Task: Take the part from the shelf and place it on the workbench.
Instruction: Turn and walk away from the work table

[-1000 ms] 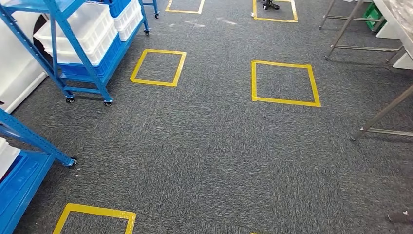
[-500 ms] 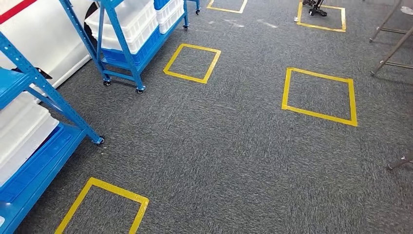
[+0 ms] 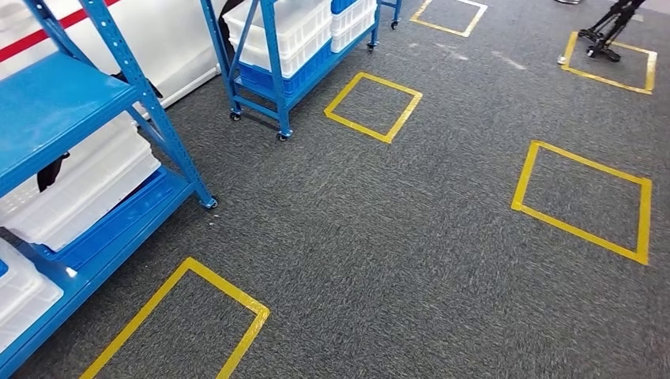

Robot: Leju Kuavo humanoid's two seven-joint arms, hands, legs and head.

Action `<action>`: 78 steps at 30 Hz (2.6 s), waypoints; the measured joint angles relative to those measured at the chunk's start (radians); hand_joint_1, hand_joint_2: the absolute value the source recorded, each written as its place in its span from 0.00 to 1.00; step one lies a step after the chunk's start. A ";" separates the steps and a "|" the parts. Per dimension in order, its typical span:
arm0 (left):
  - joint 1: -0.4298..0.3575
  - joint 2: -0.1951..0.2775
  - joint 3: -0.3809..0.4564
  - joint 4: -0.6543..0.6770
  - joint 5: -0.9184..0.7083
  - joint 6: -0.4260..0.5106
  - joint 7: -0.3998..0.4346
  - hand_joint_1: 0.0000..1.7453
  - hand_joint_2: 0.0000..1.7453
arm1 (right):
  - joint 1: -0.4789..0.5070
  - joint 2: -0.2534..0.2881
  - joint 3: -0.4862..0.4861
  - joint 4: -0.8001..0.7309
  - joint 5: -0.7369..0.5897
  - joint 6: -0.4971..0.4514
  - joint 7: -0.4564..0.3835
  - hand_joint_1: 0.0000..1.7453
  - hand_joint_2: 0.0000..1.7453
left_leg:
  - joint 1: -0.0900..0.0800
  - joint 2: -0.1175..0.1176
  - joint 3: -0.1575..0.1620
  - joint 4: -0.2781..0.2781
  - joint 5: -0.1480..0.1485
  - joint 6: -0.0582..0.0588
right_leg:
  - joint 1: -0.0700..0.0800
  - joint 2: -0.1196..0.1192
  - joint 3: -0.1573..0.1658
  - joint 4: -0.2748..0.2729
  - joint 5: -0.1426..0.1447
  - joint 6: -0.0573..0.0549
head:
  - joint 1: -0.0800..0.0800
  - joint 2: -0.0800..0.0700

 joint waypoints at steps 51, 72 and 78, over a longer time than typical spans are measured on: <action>0.006 -0.001 0.003 0.000 -0.002 -0.004 0.000 0.00 0.00 | -0.007 -0.005 -0.001 0.003 0.013 0.005 0.003 0.00 0.00 | -0.003 0.137 -0.015 0.007 0.004 -0.015 | 0.011 -0.178 0.081 -0.079 -0.018 -0.003 | -0.012 0.000; 0.000 -0.007 0.006 0.000 0.000 -0.026 -0.018 0.00 0.00 | 0.004 -0.012 -0.024 0.004 0.000 -0.012 -0.026 0.00 0.00 | 0.010 0.085 -0.155 0.288 -0.119 -0.056 | 0.001 -0.050 0.039 -0.075 0.014 -0.035 | -0.017 0.000; 0.005 -0.006 0.009 0.000 0.000 -0.027 -0.018 0.00 0.00 | 0.002 -0.012 -0.028 0.004 0.000 -0.012 -0.031 0.00 0.00 | -0.002 0.103 -0.022 0.034 -0.002 -0.024 | 0.006 -0.077 0.074 -0.077 -0.012 -0.016 | -0.016 0.000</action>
